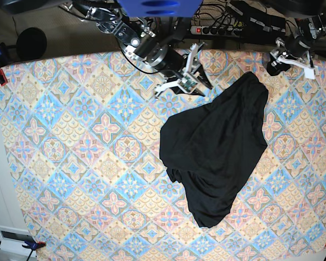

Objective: Layout the t-shirt on the table in an organized manner, then fold the t-shirt properly
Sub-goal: 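Lift the shirt edge with the left gripper and release it, then reach the right gripper onto the shirt and grasp the fabric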

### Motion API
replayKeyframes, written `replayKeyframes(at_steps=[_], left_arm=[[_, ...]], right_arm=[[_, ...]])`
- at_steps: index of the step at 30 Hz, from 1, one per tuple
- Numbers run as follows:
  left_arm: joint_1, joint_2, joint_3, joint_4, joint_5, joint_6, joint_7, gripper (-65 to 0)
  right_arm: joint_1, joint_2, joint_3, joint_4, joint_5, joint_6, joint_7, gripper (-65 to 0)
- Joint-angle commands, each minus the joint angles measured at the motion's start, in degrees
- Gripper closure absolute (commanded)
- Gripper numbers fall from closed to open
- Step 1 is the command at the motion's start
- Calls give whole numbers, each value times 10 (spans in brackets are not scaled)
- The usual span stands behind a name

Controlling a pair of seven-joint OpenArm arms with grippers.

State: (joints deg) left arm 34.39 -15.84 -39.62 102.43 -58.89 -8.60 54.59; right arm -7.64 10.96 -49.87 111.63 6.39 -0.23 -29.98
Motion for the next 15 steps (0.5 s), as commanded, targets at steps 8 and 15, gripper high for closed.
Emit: replayKeyframes(at_steps=[8,15], left_arm=[[-3,0,-16,12,-15,-6,-9,-309],[-2,1,-18,12,-15,-6,-10,-309]], right_arm=[[86,-5,-47,-51,2,1,-43,-155],[123,-84,-50,-157,5,1,-76,-156]])
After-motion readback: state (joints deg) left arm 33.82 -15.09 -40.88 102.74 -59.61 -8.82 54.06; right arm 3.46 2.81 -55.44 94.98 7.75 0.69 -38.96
